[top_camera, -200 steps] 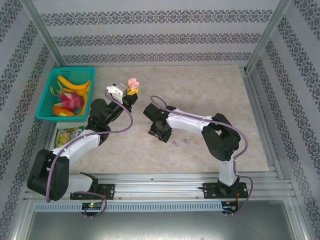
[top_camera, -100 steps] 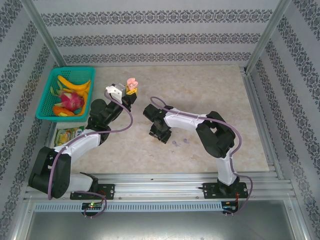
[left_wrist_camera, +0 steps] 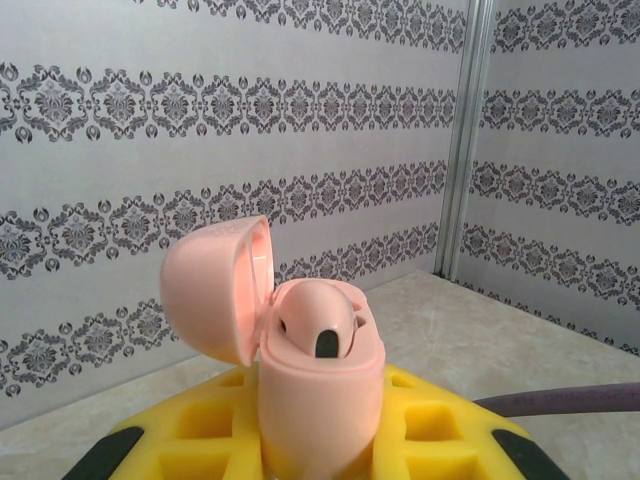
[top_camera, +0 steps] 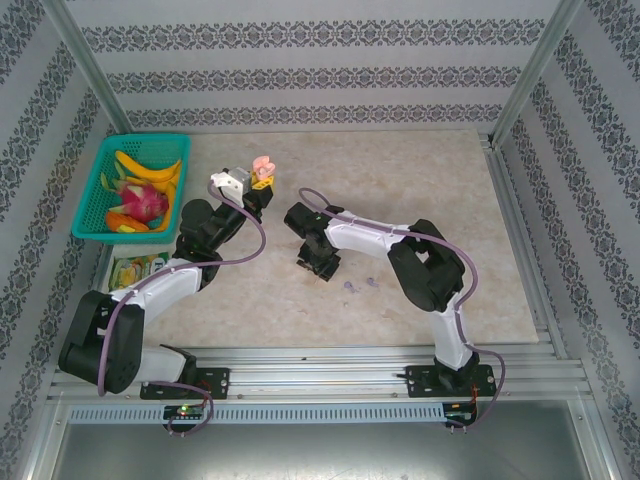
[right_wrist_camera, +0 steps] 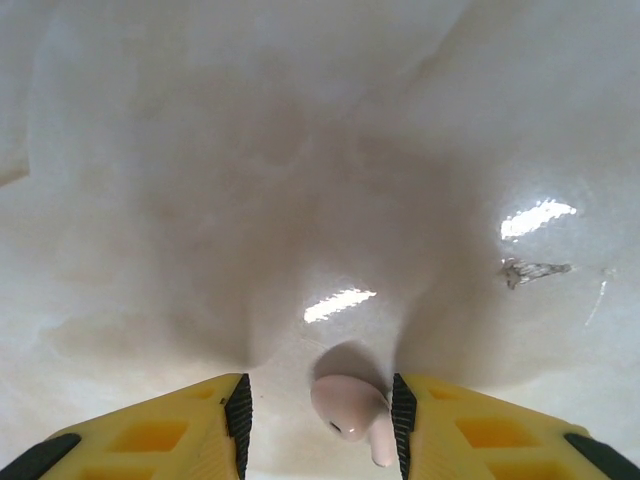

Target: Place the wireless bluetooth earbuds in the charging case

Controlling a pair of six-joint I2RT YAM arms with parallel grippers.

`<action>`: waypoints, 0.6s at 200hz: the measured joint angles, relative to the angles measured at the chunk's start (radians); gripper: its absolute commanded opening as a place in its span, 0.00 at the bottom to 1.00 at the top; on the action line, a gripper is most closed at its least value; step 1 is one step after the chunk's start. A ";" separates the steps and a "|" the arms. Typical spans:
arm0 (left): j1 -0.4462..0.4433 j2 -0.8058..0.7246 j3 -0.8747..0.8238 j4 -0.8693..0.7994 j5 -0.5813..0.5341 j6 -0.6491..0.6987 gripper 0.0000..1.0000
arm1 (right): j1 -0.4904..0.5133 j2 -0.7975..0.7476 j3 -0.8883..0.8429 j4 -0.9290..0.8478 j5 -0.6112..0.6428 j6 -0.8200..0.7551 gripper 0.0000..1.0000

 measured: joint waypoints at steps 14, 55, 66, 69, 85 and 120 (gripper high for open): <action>0.000 0.002 -0.002 0.001 0.000 0.000 0.00 | 0.001 0.005 0.002 -0.005 0.000 0.000 0.44; 0.000 0.004 -0.010 0.003 0.000 -0.003 0.00 | 0.008 0.009 0.002 -0.012 0.000 -0.008 0.41; 0.000 0.004 -0.011 0.005 0.000 -0.003 0.00 | 0.012 0.009 0.002 -0.014 0.000 -0.015 0.40; 0.000 0.004 -0.011 0.005 0.000 -0.003 0.00 | 0.012 0.009 0.002 -0.014 0.000 -0.016 0.40; 0.000 0.004 -0.011 0.006 0.000 -0.003 0.00 | 0.014 0.009 0.002 -0.015 0.000 -0.024 0.39; 0.000 0.004 -0.011 0.006 0.000 -0.004 0.00 | 0.019 0.011 0.002 -0.020 0.000 -0.048 0.37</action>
